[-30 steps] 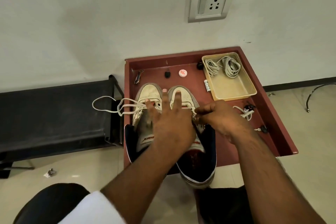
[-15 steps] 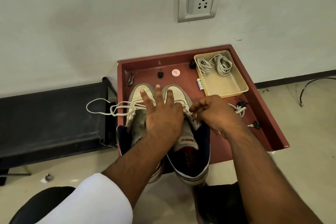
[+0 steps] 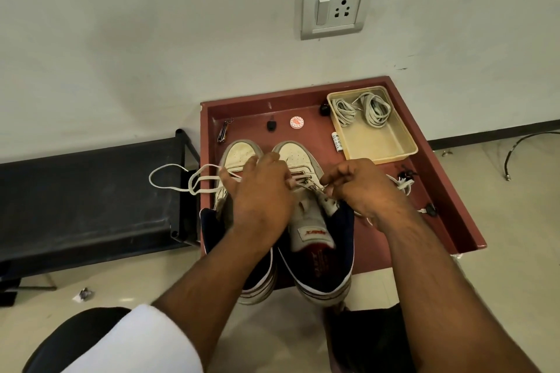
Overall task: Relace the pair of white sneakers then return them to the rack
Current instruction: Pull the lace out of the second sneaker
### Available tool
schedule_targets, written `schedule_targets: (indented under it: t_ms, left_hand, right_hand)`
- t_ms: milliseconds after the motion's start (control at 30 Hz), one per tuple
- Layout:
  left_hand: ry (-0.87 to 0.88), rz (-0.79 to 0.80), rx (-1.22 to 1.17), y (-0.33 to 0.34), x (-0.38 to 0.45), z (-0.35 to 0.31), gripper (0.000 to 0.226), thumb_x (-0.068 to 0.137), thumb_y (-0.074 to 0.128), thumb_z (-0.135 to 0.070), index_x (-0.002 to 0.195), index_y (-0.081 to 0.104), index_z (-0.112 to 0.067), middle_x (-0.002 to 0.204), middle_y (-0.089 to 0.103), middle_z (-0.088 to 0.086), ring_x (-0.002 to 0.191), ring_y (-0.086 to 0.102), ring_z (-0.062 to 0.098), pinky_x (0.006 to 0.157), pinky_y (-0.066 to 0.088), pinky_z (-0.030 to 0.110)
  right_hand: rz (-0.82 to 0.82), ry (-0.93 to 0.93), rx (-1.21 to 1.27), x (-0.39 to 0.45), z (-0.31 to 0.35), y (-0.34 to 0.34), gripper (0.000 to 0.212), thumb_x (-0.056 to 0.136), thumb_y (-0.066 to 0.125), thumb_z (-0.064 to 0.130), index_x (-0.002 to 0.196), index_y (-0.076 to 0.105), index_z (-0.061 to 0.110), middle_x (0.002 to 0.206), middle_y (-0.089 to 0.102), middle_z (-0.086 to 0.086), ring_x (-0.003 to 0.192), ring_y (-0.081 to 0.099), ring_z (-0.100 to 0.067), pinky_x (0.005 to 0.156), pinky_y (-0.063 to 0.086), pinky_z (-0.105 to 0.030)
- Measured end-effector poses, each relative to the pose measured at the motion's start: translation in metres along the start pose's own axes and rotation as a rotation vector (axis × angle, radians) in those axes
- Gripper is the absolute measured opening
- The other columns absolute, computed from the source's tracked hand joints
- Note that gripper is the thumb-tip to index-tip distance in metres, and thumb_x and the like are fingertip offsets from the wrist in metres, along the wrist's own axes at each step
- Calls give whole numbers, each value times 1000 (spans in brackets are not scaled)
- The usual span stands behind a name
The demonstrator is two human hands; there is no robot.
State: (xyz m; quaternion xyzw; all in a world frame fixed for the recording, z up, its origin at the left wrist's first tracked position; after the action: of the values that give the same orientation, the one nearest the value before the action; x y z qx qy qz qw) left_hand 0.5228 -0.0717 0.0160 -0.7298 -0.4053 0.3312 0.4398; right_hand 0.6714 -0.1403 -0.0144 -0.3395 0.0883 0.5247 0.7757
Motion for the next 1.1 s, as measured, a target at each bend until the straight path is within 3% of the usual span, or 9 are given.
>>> schedule_targets:
  t_ms: [133, 267, 400, 500, 733, 867, 967, 1033, 1100]
  left_hand:
    - [-223, -339, -273, -57, -7, 64, 23, 90, 52, -5, 98, 58, -25, 91, 58, -17, 99, 59, 19, 114, 21, 57]
    - [-360, -527, -331, -102, -15, 118, 45, 92, 59, -8, 132, 47, -26, 135, 54, 2, 121, 54, 28, 106, 34, 56]
    - [-141, -227, -198, -56, -12, 56, 12, 93, 59, -36, 103, 64, -38, 102, 67, -17, 104, 58, 11, 104, 25, 42]
    - [-70, 84, -11, -5, -6, 21, 31, 86, 56, -57, 99, 69, -31, 96, 67, -10, 106, 57, 18, 103, 34, 52]
    - [-58, 166, 246, 5, -2, 23, 25, 90, 54, -36, 109, 69, -29, 118, 58, -3, 123, 41, 26, 108, 21, 57]
    - [-88, 240, 243, 2, 2, 31, 25, 89, 55, -42, 106, 70, -31, 121, 56, -7, 125, 40, 24, 109, 19, 58]
    - [-110, 224, 196, 0, 4, 38, 20, 86, 59, -41, 99, 72, -32, 116, 58, -11, 125, 41, 22, 109, 19, 60]
    - [-95, 210, 208, -1, 3, 37, 20, 86, 59, -40, 99, 72, -33, 118, 58, -10, 126, 41, 22, 109, 18, 61]
    - [-71, 205, 226, -1, 2, 33, 20, 87, 59, -39, 101, 72, -33, 123, 54, -9, 127, 39, 23, 111, 16, 62]
  right_hand:
    - [8, -40, -67, -1, 3, 4, 26, 82, 63, -9, 78, 73, 15, 79, 70, -1, 77, 64, -17, 73, 53, -32]
    - [26, -70, -106, 1, 10, 18, 16, 82, 67, 7, 81, 75, 21, 84, 71, 6, 84, 64, -12, 78, 50, -29]
    - [-23, -148, -106, 5, 24, 21, 9, 85, 71, 16, 91, 76, 19, 86, 72, 4, 83, 66, -11, 80, 53, -33]
    - [-5, -196, -341, 8, 32, 31, 16, 85, 70, 16, 100, 76, 20, 97, 71, 6, 85, 61, -9, 75, 45, -23]
    - [56, -231, -762, 10, 27, 58, 25, 87, 66, 44, 111, 68, 35, 121, 48, -2, 117, 45, -24, 93, 37, -38]
    - [-23, -88, -290, 19, 16, 30, 12, 89, 67, 26, 78, 67, 21, 85, 61, 2, 80, 58, -16, 78, 44, -31]
    - [-136, -66, -16, 20, 9, 3, 14, 87, 68, 10, 74, 67, 15, 71, 65, 0, 66, 61, -15, 66, 48, -26]
    - [-176, -193, -92, 21, 18, 4, 9, 85, 72, 16, 83, 70, 24, 103, 65, 1, 94, 64, -14, 84, 50, -30]
    - [-86, -279, -392, 17, 28, 25, 18, 83, 73, 32, 101, 72, 33, 138, 48, 1, 130, 44, -22, 108, 36, -44]
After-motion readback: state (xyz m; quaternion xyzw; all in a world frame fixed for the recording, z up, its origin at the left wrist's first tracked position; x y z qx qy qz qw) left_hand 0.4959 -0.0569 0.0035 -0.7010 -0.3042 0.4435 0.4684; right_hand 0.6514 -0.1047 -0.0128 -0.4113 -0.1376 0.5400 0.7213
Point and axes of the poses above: each hand's wrist, its own x-axis towards the middle knuckle, its own y-axis out of the palm, z = x × y, the point moved 7 cm from there along x, towards the middle knuckle
